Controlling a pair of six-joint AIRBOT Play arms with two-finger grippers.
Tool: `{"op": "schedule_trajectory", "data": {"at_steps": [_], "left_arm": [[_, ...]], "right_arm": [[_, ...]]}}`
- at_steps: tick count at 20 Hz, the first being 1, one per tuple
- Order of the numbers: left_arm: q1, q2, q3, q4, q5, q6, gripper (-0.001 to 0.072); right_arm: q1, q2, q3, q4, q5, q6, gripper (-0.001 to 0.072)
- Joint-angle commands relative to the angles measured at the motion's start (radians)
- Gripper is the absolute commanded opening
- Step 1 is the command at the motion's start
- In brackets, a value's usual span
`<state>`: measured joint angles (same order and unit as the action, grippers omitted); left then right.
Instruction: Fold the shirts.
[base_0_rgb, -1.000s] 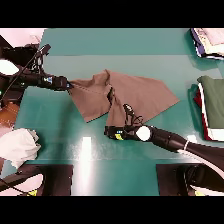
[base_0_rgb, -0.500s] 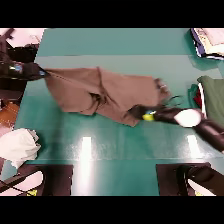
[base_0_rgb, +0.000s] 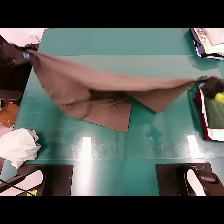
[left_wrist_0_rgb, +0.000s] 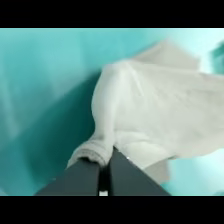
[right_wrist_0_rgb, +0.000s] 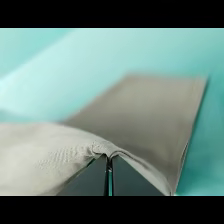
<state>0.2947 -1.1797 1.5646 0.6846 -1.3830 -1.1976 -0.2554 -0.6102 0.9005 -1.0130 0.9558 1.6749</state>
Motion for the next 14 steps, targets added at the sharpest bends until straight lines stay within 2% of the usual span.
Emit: {"op": "schedule_trajectory", "data": {"at_steps": [1, 8, 12, 14], "left_arm": [[0.003, 0.001, 0.129, -0.150, 0.014, -0.019, 0.0031], [0.003, 0.014, 0.561, -0.199, -0.013, -0.134, 0.0031], [0.003, 0.139, 0.581, -0.197, 0.070, -0.129, 0.0031], [0.003, 0.200, 0.581, -0.195, 0.097, -0.128, 0.0031]], "right_arm": [[-0.104, -0.090, 0.228, 0.000, 0.144, -0.117, 0.0019], [-0.104, -0.294, 0.889, -0.011, 0.286, -0.178, 0.0019], [-0.104, -0.336, 1.208, -0.011, 0.407, -0.177, 0.0019], [-0.104, -0.323, 1.260, -0.012, 0.436, -0.177, 0.0019]]}}
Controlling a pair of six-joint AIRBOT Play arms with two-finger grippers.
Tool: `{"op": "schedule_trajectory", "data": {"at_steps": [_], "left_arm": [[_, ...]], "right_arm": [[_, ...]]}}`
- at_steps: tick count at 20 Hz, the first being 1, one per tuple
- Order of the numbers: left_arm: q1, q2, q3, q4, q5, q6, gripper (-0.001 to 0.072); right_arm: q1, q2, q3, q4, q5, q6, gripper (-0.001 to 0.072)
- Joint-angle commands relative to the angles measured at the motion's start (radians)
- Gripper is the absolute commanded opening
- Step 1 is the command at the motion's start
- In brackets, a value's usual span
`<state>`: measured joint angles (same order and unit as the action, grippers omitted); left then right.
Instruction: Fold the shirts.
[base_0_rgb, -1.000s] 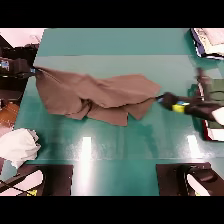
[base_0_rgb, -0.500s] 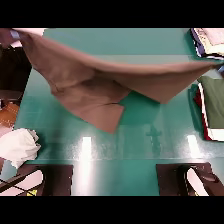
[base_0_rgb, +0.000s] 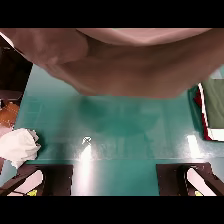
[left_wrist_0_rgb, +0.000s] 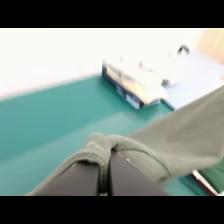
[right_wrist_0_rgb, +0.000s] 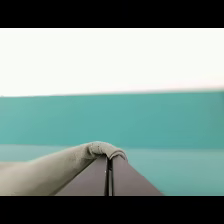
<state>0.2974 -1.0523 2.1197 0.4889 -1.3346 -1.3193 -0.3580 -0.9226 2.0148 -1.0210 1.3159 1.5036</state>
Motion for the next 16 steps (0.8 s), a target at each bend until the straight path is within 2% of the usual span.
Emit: {"op": "schedule_trajectory", "data": {"at_steps": [1, 3, 8, 10, 12, 14, 16], "left_arm": [[0.000, 0.099, 0.026, 0.000, 0.055, -0.006, 0.0031], [0.000, 0.156, 0.026, 0.000, 0.066, -0.006, 0.0031], [0.000, 0.243, 0.027, 0.023, 0.080, 0.018, 0.0030], [0.000, 0.240, -0.019, 0.124, 0.035, 0.013, 0.0030], [0.000, 0.238, -0.163, 0.229, 0.013, -0.016, 0.0030], [0.000, 0.216, -0.344, 0.251, -0.010, -0.018, 0.0030], [0.000, 0.163, -0.517, 0.251, -0.018, -0.016, 0.0030]], "right_arm": [[-0.001, 0.012, 0.129, -0.004, 0.071, -0.005, 0.0019], [-0.001, 0.084, 0.029, -0.024, 0.043, -0.005, 0.0019], [-0.002, 0.196, -0.093, -0.246, 0.085, 0.010, 0.0018], [-0.001, 0.142, -0.035, -0.269, 0.190, 0.018, 0.0018], [-0.001, 0.027, 0.048, -0.233, 0.340, 0.034, 0.0018], [-0.001, -0.104, 0.069, -0.198, 0.459, 0.064, 0.0018], [0.008, -0.210, -0.015, -0.176, 0.477, 0.097, 0.0018]]}}
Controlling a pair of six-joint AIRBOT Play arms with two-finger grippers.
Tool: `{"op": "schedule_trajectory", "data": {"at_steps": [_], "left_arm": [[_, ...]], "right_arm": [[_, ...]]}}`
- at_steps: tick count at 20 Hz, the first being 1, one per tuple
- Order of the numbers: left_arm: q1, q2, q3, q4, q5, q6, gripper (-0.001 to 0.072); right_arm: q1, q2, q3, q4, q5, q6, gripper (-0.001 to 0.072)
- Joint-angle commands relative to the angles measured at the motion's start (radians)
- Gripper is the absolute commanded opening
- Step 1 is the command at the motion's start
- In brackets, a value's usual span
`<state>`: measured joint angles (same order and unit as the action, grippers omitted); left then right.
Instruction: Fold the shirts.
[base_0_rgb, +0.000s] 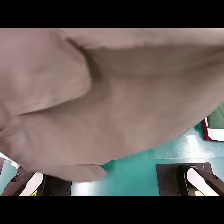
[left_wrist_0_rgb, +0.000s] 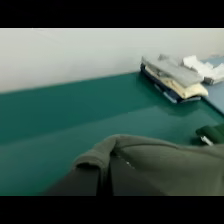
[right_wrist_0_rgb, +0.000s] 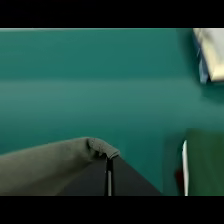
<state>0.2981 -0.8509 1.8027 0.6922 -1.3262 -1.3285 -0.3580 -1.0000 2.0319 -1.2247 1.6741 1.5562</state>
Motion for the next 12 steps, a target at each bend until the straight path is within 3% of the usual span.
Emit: {"op": "schedule_trajectory", "data": {"at_steps": [1, 5, 7, 12], "left_arm": [[0.000, -0.084, -0.275, 0.048, -0.026, 0.000, 0.0030], [-0.001, -0.335, -0.424, 0.047, 0.018, 0.028, 0.0030], [0.000, -0.473, -0.424, 0.021, 0.083, 0.053, 0.0031], [-0.002, -0.688, -0.423, -0.183, 0.283, 0.230, 0.0030]], "right_arm": [[0.024, -0.188, -0.088, 0.020, 0.119, 0.045, 0.0018], [0.097, -0.402, -0.243, 0.018, 0.022, 0.047, 0.0018], [0.131, -0.487, -0.288, 0.019, -0.124, 0.047, 0.0018], [0.222, -0.628, -0.299, 0.019, -0.526, 0.052, 0.0018]]}}
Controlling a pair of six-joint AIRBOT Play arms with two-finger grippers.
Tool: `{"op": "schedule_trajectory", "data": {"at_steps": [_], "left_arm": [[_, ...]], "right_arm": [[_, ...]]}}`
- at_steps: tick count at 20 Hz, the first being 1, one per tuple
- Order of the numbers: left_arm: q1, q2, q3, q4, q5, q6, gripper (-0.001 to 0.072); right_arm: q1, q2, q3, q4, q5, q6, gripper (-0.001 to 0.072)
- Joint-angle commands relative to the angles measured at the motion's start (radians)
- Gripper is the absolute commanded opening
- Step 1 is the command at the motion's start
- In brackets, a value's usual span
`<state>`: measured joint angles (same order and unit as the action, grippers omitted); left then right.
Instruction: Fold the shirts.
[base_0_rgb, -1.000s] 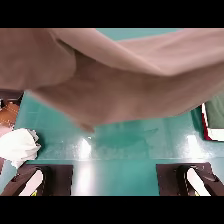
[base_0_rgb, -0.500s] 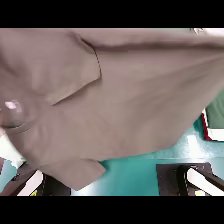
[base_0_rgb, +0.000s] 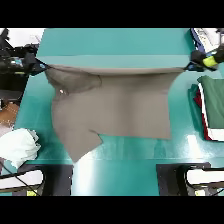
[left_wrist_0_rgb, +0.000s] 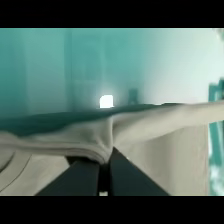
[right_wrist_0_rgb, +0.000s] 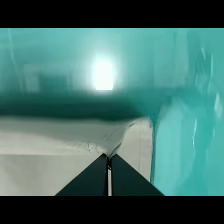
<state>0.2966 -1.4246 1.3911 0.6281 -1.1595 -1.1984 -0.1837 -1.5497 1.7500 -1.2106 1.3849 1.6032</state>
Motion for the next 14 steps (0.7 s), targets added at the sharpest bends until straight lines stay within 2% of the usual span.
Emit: {"op": "schedule_trajectory", "data": {"at_steps": [1, 4, 7, 10, 14], "left_arm": [[-0.004, -0.133, -0.010, -0.149, 0.166, 0.131, 0.0031], [-0.024, -0.153, -0.007, -0.149, 0.319, 0.166, 0.0031], [-0.033, -0.154, -0.007, -0.133, 0.387, 0.190, 0.0031], [-0.033, -0.153, -0.006, -0.054, 0.363, 0.204, 0.0031], [-0.033, -0.153, -0.006, 0.057, 0.235, 0.204, 0.0031]], "right_arm": [[0.063, -0.094, -0.017, 0.004, -0.304, 0.006, 0.0018], [0.098, -0.126, -0.017, 0.003, -0.452, 0.013, 0.0018], [0.115, -0.137, -0.017, 0.002, -0.531, 0.013, 0.0018], [0.122, -0.137, -0.017, -0.021, -0.506, 0.012, 0.0018], [0.150, -0.137, -0.017, -0.124, -0.338, 0.012, 0.0018]]}}
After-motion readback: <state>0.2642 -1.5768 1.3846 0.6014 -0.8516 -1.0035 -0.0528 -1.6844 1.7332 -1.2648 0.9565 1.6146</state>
